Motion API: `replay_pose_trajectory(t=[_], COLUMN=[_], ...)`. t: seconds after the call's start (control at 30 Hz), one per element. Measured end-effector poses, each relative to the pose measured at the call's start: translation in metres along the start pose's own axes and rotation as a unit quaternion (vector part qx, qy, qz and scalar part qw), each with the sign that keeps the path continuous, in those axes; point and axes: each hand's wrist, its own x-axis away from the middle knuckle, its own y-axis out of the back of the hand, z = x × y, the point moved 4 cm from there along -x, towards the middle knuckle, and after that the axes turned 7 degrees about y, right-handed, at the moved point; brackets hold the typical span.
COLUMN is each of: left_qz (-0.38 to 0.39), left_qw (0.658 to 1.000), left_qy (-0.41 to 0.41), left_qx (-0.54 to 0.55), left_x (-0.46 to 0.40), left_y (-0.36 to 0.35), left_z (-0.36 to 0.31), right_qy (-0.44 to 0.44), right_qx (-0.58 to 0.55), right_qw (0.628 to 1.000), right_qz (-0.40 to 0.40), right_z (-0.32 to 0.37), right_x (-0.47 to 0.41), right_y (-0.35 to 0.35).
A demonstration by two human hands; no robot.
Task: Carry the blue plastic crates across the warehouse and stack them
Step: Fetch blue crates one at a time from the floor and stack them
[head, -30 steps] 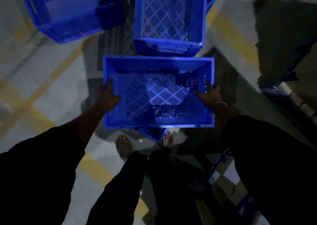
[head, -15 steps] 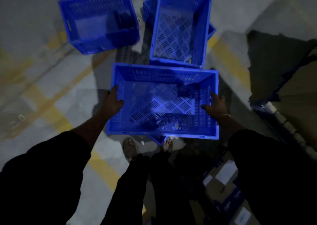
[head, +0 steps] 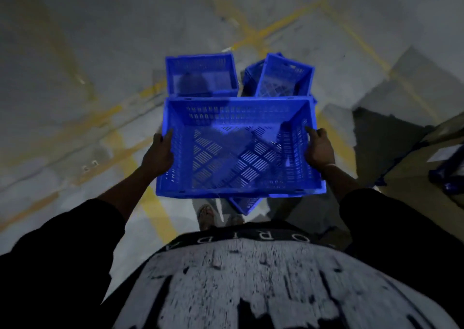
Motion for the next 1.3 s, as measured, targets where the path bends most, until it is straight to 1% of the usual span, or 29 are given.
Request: replay_pose_trajectory(t=[0.07, 0.13, 0.23, 0.4, 0.5, 0.67, 0.87, 1.03, 1.17, 1.3], left_qz=[-0.022, -0.057, -0.109, -0.18, -0.221, -0.283, -0.324, -0.359, -0.395, -0.406], left_qw=[1.0, 0.997, 0.99, 0.972, 0.956, 0.918, 0.87, 0.833, 0.792, 0.761], left_qy=[0.019, 0.047, 0.083, 0.14, 0.177, 0.258, 0.336, 0.382, 0.42, 0.458], left_qx=[-0.003, 0.018, 0.028, 0.06, 0.074, 0.103, 0.159, 0.178, 0.201, 0.212], left_x=[0.021, 0.043, 0.079, 0.134, 0.166, 0.217, 0.275, 0.313, 0.345, 0.383], left_y=[0.007, 0.012, 0.022, 0.033, 0.039, 0.051, 0.064, 0.08, 0.092, 0.1], left_z=[0.018, 0.035, 0.054, 0.091, 0.119, 0.175, 0.249, 0.325, 0.377, 0.425], right_qy=[0.052, 0.109, 0.171, 0.277, 0.329, 0.394, 0.459, 0.501, 0.532, 0.579], right_qx=[0.018, 0.028, 0.049, 0.053, 0.048, 0.036, 0.04, 0.031, 0.031, 0.03], right_qw=[0.998, 0.994, 0.984, 0.959, 0.943, 0.917, 0.884, 0.858, 0.839, 0.805], right_qz=[-0.009, -0.016, -0.02, 0.011, 0.027, 0.046, 0.082, 0.103, 0.109, 0.124], right_z=[0.02, 0.042, 0.074, 0.134, 0.186, 0.284, 0.416, 0.53, 0.614, 0.691], right_x=[-0.005, -0.012, -0.027, -0.056, -0.066, -0.079, -0.07, -0.049, -0.028, -0.006], right_y=[0.003, 0.002, 0.0, -0.014, -0.026, -0.056, -0.103, -0.153, -0.192, -0.231])
